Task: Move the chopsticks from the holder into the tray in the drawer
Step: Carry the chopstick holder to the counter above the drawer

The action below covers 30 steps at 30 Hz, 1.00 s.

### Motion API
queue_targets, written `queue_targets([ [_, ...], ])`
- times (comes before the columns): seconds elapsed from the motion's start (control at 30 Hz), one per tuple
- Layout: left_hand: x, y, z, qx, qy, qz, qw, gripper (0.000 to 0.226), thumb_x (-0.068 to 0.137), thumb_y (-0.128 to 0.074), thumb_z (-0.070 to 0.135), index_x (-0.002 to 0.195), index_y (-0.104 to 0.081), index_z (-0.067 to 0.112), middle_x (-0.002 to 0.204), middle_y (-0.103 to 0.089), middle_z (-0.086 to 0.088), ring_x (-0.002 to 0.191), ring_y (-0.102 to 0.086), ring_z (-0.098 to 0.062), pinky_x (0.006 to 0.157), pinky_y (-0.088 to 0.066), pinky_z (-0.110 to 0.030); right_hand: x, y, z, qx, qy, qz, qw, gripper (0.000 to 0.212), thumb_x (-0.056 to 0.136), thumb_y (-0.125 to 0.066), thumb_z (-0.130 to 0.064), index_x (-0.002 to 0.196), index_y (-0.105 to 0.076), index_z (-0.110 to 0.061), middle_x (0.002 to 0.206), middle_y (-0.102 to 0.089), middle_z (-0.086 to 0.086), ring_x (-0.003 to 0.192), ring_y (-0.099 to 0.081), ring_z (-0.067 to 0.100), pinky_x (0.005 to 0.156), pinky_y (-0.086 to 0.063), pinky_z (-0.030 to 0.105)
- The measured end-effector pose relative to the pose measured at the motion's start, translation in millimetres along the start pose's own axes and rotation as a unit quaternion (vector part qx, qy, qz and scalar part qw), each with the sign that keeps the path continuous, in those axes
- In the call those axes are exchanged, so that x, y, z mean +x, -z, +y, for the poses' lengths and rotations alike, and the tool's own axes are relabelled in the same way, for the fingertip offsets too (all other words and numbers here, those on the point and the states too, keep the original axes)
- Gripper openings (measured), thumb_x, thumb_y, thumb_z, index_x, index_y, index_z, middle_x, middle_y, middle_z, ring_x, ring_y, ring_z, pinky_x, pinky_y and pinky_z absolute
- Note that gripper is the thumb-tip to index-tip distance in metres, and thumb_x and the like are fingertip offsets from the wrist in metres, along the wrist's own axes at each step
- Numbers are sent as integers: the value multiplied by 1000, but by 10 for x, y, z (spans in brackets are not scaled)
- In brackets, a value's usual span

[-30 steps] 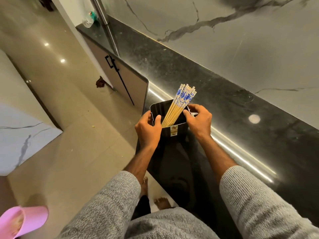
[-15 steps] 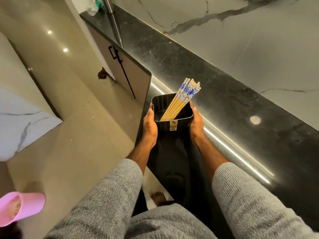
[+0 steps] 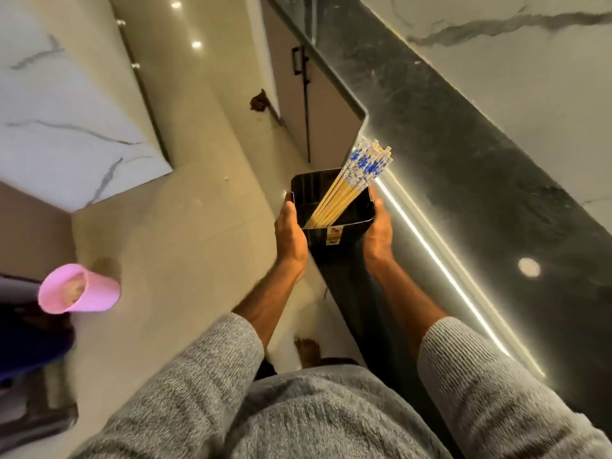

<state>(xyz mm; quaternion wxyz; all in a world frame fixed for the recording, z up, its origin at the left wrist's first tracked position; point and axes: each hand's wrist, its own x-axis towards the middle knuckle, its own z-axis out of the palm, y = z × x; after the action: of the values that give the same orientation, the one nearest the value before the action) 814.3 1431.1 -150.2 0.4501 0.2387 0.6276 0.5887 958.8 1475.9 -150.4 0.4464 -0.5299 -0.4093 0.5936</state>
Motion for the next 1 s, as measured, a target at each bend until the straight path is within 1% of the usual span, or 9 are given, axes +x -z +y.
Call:
queue_targets([
  [0.13, -302, 674, 121, -25, -42, 76, 996, 59, 101, -35, 45, 148, -50, 13, 145, -57, -12, 136, -53, -25, 114, -41, -52, -373, -625, 9, -5, 2, -84, 996, 47, 103, -32, -45, 140, -56, -29, 137, -63, -2, 130, -56, 18, 115, -37, 50],
  [0.2, -480, 1091, 135, -39, -52, 124, 990, 60, 101, -36, 46, 149, -48, 13, 144, -57, -13, 133, -55, -26, 111, -45, -51, -584, -954, 114, -32, -5, -134, 990, 48, 105, -29, -43, 141, -56, -27, 134, -65, 0, 127, -59, 19, 112, -42, 50],
  [0.33, -898, 1907, 125, -71, -70, 246, 964, 58, 98, -42, 41, 146, -52, 11, 138, -61, -11, 128, -58, -24, 104, -52, -38, -1057, -1575, 415, -83, 9, -238, 968, 56, 103, -30, -44, 143, -53, -13, 141, -59, 9, 135, -52, 26, 115, -37, 54],
  [0.47, -1556, 2811, 30, -108, -89, 370, 918, 46, 104, -44, 28, 142, -55, 6, 137, -62, -5, 128, -59, -16, 108, -47, -33, -1745, -2311, 718, -98, 5, -392, 915, 57, 104, -27, -39, 144, -49, -6, 144, -55, 15, 138, -46, 30, 116, -33, 55],
  [0.57, -2155, 3447, -25, -131, -102, 444, 881, 40, 110, -36, 14, 145, -49, 2, 135, -62, -4, 125, -60, -13, 98, -49, -18, -2397, -2811, 980, -98, -21, -472, 876, 62, 101, -35, -51, 145, -49, -9, 145, -54, 14, 139, -45, 31, 116, -31, 60],
  [0.63, -2587, 3894, -64, -138, -111, 499, 849, 40, 110, -34, 13, 144, -50, 1, 131, -64, -2, 120, -63, -10, 94, -50, -15, -2924, -3142, 1174, -96, -23, -527, 844, 66, 100, -39, -54, 146, -48, -7, 146, -53, 16, 140, -44, 32, 116, -30, 61],
  [0.8, -3719, 4915, -219, -139, -117, 614, 768, 42, 109, -36, 22, 141, -55, 2, 133, -65, -12, 122, -63, -22, 98, -54, -26, -4393, -3851, 1498, -96, -65, -596, 795, 56, 97, -40, -38, 143, -50, -8, 144, -55, 14, 136, -50, 28, 117, -35, 51],
  [0.93, -4617, 5633, -357, -123, -106, 677, 717, 46, 107, -36, 31, 138, -60, 6, 126, -70, -14, 118, -66, -27, 104, -51, -47, -5540, -4316, 1753, -114, -44, -647, 753, 51, 99, -37, -27, 141, -52, -2, 143, -55, 15, 137, -49, 27, 118, -33, 49],
  [1.0, -5026, 5960, -388, -121, -105, 706, 690, 49, 106, -36, 35, 137, -60, 7, 126, -69, -15, 118, -65, -28, 104, -51, -52, -6073, -4558, 1862, -131, -45, -668, 731, 56, 97, -41, -34, 141, -53, -2, 143, -56, 13, 138, -47, 25, 119, -32, 48],
])
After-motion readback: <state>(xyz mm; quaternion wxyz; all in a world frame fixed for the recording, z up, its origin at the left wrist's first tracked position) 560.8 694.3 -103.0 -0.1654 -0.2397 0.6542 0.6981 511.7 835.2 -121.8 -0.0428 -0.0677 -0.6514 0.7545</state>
